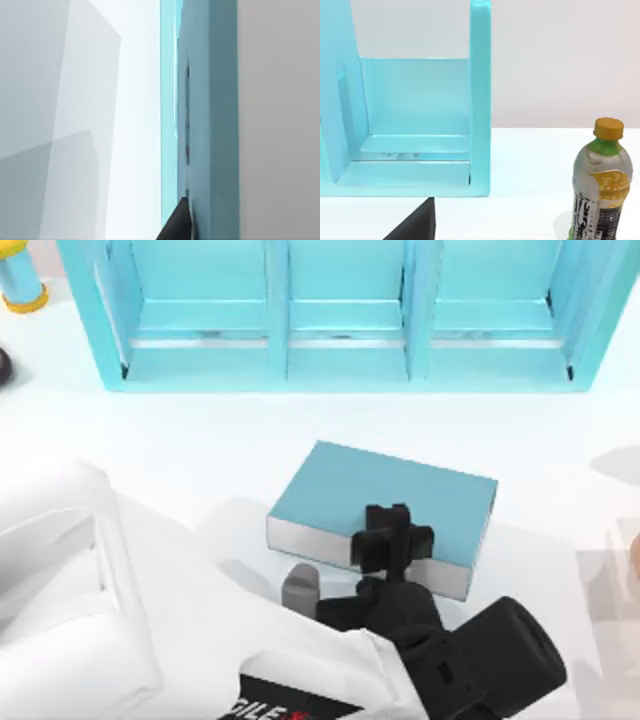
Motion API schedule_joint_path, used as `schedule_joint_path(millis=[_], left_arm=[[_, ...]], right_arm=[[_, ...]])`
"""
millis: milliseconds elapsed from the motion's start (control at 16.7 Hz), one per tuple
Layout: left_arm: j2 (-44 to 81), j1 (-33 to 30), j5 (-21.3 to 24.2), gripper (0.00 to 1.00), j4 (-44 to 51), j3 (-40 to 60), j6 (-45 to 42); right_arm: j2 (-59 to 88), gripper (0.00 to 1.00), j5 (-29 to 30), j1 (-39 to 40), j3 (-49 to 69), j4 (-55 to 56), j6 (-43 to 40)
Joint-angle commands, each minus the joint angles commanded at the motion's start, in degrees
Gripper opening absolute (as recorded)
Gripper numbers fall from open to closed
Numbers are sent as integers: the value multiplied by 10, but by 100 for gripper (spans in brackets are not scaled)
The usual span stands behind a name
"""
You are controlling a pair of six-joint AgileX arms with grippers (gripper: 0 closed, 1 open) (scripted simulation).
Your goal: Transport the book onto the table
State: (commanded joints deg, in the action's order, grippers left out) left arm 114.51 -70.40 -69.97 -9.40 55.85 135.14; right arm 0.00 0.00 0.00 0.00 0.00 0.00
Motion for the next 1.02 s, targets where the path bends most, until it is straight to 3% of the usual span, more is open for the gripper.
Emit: schedule_joint_path(millis=[660,1020], left_arm=[[0,0,0,98,0,0,0],[0,0,0,100,0,0,0]], right_arm=[[0,100,0,0,0,0,0],[0,100,0,0,0,0,0]])
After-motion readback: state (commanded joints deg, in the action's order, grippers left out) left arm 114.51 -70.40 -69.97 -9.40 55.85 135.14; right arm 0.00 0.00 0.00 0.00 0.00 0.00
